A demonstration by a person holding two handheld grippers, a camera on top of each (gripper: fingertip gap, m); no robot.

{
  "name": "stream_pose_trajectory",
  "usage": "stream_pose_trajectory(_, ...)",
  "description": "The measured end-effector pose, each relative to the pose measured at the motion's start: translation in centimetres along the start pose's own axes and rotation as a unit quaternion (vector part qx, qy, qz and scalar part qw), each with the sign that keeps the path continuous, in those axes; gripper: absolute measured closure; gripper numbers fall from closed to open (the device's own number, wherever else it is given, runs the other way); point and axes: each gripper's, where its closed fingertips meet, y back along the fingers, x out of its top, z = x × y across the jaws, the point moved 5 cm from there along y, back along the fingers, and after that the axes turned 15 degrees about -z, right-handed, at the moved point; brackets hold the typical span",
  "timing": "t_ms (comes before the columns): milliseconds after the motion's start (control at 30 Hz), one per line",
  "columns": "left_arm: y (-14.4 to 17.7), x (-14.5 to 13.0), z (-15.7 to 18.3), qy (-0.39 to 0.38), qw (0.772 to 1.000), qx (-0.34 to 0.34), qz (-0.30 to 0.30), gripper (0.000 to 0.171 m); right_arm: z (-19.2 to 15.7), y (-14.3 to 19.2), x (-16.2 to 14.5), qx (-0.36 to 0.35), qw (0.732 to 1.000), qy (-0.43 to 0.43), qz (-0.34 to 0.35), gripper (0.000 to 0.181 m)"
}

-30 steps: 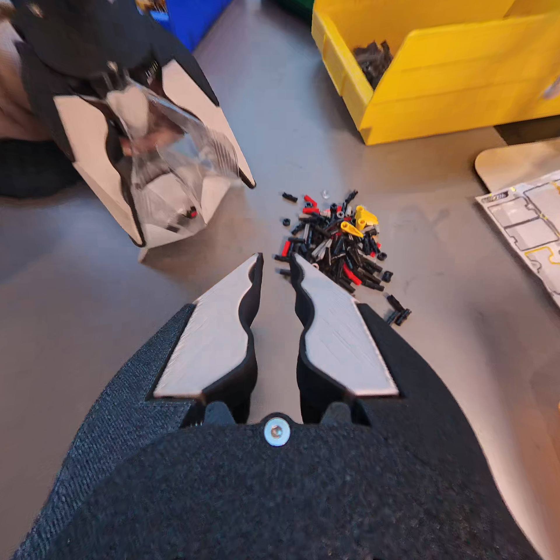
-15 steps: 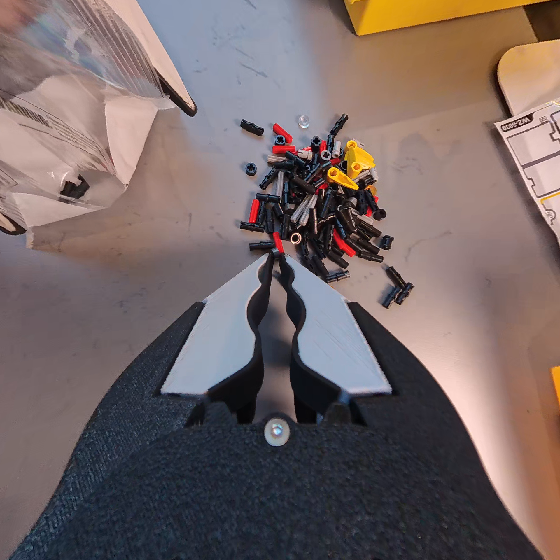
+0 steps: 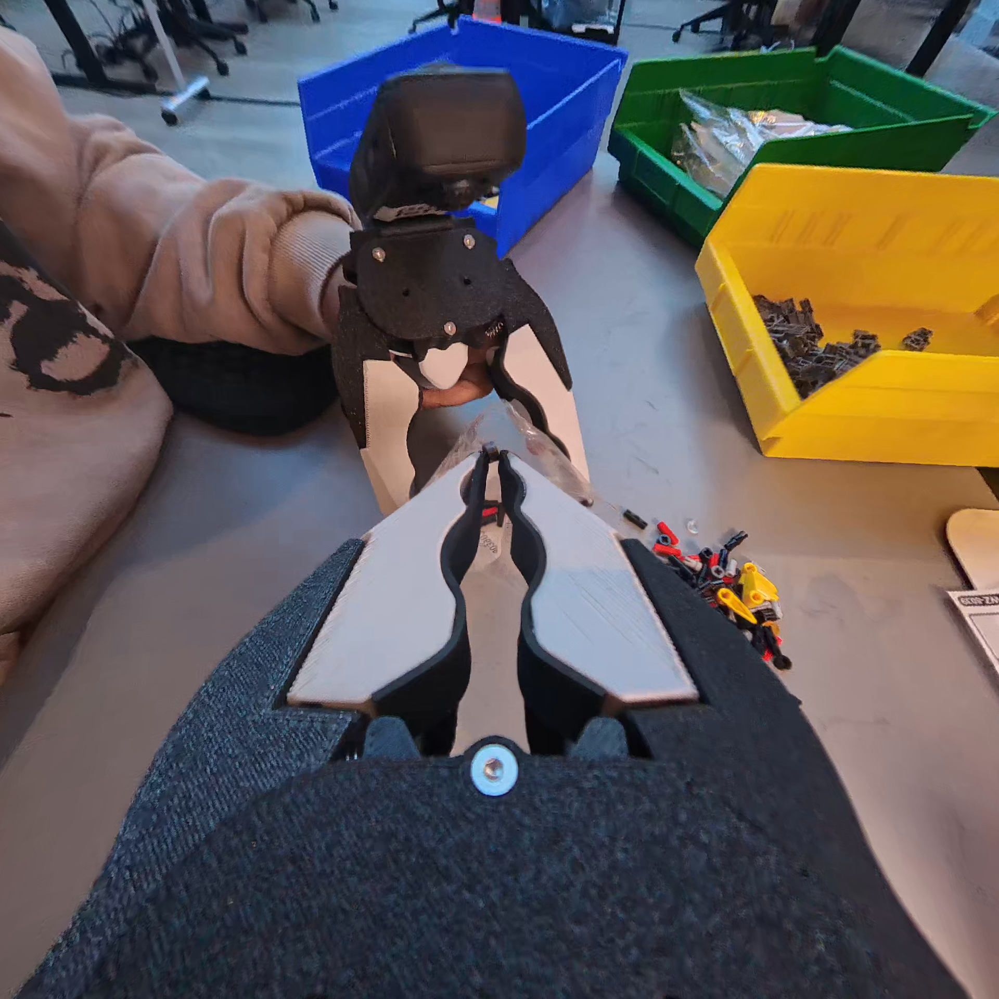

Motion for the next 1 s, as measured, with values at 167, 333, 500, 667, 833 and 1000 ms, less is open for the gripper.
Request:
stream_pose_trajectory(167, 0.0, 0.0, 0.0, -0.001, 1.0, 0.0, 0.0, 0.072, 0.1, -0.4, -0.3, -0.003, 1.0, -0.004, -0.005, 0.168)
stream_pose_trajectory(333, 0.0, 0.0, 0.0, 0.0, 1.0, -0.001, 0.001, 0.073, 0.6, 1.2, -0.5, -0.001, 1.0, -0.009, 0.015, 0.166)
stream_pose_trajectory(500, 0.1, 0.0, 0.0, 0.001, 1.0, -0.001, 0.005, 0.073, 1.9, 2.4, -1.3, -0.02, 0.999, -0.038, 0.016, 0.169)
stream_pose_trajectory(667, 0.2, 0.3, 0.1, -0.01, 1.0, 0.012, 0.014, 0.073, 1.4, 0.2, -1.7, -0.002, 0.998, -0.058, -0.018, 0.167)
stream_pose_trajectory(833, 0.5, 0.7, 0.0, -0.033, 0.998, 0.047, 0.03, 0.074, 2.8, -0.2, -2.4, -0.069, 0.992, -0.088, -0.066, 0.181)
stream_pose_trajectory(1000, 1.9, 1.6, -0.5, -0.05, 0.991, 0.087, 0.085, 0.097, 4.1, 2.1, -2.5, -0.134, 0.979, -0.127, -0.081, 0.181)
